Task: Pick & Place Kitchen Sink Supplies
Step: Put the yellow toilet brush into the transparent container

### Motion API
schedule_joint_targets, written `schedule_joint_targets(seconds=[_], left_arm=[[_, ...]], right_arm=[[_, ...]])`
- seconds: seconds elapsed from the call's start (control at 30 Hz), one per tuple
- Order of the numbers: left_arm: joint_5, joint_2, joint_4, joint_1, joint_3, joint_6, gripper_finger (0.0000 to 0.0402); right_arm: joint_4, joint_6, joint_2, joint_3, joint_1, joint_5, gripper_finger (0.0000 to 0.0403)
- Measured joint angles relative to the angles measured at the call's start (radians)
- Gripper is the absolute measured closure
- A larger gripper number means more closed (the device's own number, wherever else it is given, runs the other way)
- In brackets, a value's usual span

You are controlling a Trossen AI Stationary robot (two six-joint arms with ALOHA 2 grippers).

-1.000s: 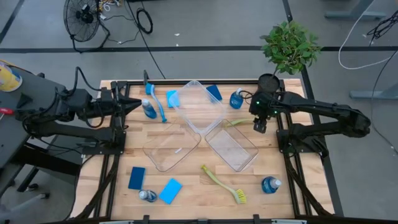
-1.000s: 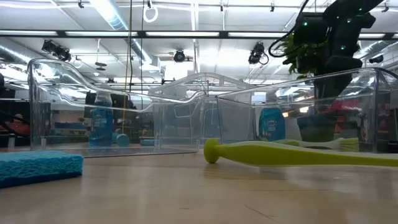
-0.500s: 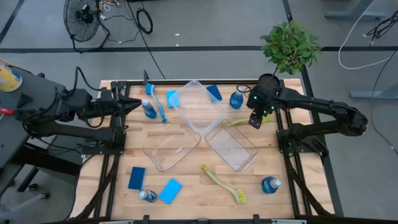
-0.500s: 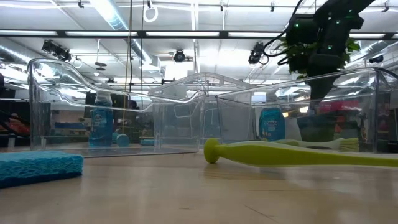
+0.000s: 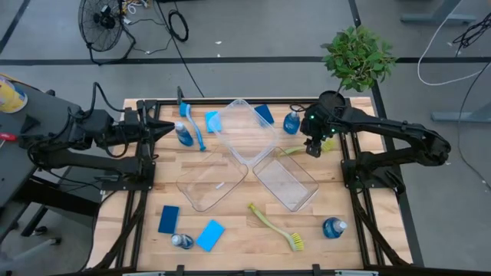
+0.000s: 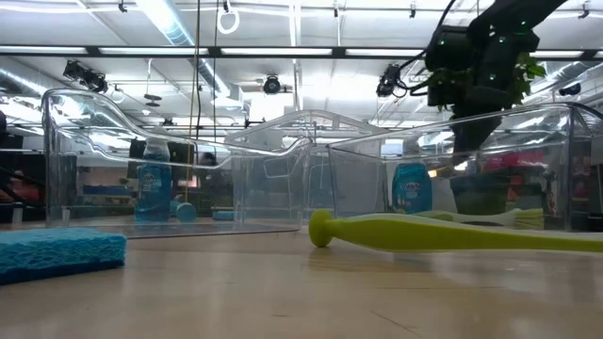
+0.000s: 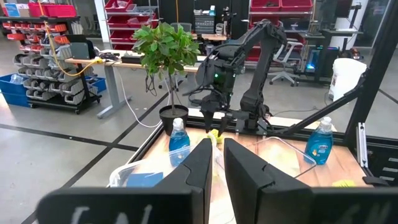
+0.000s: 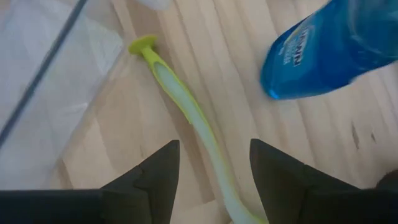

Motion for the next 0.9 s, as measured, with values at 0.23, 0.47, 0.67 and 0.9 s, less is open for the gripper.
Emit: schedule_joint_targets(seconds=[0.23,0.47,0.67,0.9], left_arm=[[0.000,0.000,0.000,0.000,0.000,0.000,0.0353],[0.000,0.000,0.000,0.000,0.000,0.000,0.0353],[0.000,0.000,0.000,0.000,0.000,0.000,0.0353],[0.000,0.000,0.000,0.000,0.000,0.000,0.0353]], right_arm=[[0.012,-0.032,0.109,0.000,0.000,0.002,0.0204],[0.013,-0.057,0.170,0.000,0.000,0.003,0.0204],[0.018,-0.080,0.174,-0.018,0.000,0.004,0.0204],[0.075,-0.086,0.174,-0.075,0.000,0.054,0.0204]])
